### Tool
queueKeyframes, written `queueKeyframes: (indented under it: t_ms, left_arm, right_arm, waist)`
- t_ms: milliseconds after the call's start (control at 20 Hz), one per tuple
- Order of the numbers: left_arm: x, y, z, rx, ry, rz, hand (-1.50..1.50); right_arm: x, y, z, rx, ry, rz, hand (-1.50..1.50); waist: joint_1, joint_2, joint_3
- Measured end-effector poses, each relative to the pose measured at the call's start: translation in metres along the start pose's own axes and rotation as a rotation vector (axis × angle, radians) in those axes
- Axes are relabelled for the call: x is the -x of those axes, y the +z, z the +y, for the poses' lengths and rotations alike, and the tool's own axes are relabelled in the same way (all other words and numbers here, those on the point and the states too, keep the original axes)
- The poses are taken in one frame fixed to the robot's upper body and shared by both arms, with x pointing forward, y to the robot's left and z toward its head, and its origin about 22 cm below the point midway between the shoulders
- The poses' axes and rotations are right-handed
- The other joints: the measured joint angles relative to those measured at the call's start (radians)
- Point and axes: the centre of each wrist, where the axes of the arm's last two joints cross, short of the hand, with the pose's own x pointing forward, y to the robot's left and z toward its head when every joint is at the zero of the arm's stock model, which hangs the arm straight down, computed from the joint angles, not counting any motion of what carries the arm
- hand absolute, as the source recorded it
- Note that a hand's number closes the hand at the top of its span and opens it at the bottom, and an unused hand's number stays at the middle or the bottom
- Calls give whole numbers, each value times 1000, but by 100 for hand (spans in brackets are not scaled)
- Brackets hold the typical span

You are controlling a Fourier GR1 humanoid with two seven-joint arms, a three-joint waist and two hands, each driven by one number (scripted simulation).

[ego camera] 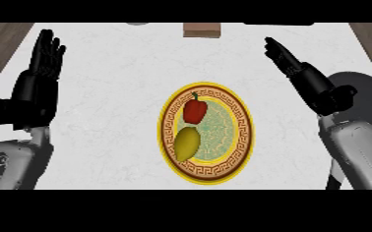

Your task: Pick the bell pepper from the plate and place it in the pan

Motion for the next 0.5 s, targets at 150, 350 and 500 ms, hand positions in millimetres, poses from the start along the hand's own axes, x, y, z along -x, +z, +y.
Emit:
queueKeyframes:
  t_ms: [150, 350, 500]
  left_arm:
    - [10, 5, 3, 0, 10, 54, 0]
    - [21, 10, -3, 32, 54, 186, 0]
    - [29, 22, -7, 47, 89, 268, 0]
  right_arm:
    - [-6, -17, 11, 40, -58, -55, 150]
    - [-28, -45, 32, 144, -104, -127, 150]
    - [-23, -36, 39, 276, 31, -100, 150]
  waist:
    - [-8, -2, 2]
    - [-10, -4, 1]
    - [-27, -12, 0]
